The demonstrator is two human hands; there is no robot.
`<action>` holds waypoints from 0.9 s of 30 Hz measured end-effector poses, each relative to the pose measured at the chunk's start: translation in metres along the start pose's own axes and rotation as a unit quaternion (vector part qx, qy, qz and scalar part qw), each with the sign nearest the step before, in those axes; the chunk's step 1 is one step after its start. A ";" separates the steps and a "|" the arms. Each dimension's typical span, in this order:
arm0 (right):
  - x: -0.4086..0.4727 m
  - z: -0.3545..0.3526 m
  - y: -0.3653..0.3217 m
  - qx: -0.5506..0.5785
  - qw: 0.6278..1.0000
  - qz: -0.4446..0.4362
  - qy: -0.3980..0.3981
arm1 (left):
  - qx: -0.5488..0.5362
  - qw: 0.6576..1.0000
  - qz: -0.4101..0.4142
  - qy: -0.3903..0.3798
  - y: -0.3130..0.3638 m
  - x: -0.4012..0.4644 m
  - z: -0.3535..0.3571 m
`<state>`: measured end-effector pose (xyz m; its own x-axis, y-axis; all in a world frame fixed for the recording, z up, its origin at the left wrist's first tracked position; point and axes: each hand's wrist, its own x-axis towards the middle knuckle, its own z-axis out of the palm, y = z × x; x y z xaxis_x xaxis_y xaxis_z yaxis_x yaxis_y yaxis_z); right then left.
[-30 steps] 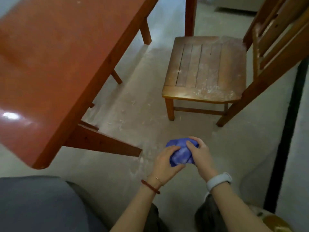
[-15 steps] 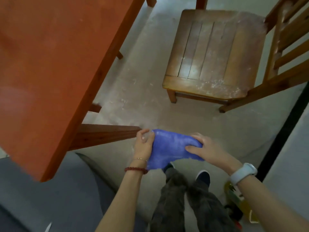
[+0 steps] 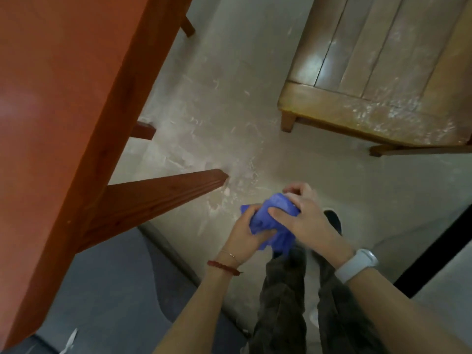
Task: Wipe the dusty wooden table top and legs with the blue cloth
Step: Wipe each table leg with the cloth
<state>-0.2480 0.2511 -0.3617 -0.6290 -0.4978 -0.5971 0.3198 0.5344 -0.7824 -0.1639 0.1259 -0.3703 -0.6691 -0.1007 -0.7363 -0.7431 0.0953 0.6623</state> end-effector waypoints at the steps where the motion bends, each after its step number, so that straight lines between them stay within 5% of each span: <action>1: 0.005 0.000 0.001 0.020 1.000 0.002 0.006 | -0.013 1.000 -0.004 0.010 0.000 0.004 -0.002; 4: 0.021 0.002 0.003 0.130 0.990 0.052 -0.019 | -0.049 0.997 -0.030 0.043 0.008 0.008 -0.006; 7: 0.033 0.009 -0.001 0.192 0.976 0.064 -0.086 | -0.058 0.985 -0.030 0.160 0.007 0.007 -0.015; 10: 0.051 0.029 -0.011 0.140 0.984 0.047 -0.095 | -0.078 0.961 -0.028 0.264 0.004 0.001 -0.029; 12: 0.073 0.048 -0.014 0.072 0.995 0.037 -0.065 | -0.064 0.931 -0.046 0.357 -0.001 -0.003 -0.038; 16: 0.107 0.085 -0.033 0.005 0.995 -0.086 -0.047 | 0.137 0.836 -0.091 0.524 -0.026 -0.015 -0.054; 22: 0.126 0.160 -0.086 0.064 0.951 -0.298 -0.052 | 0.399 0.732 -0.039 0.551 -0.070 -0.023 -0.061; 27: 0.162 0.203 -0.034 0.050 0.978 -0.182 -0.091 | 0.443 0.708 -0.019 0.550 -0.097 -0.015 -0.073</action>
<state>-0.2169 0.0139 -0.4680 -0.5800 -0.7610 -0.2907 0.1713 0.2350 -0.9568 -0.0815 0.0461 -0.4134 -0.6086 -0.7837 0.1237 -0.7930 0.6063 -0.0604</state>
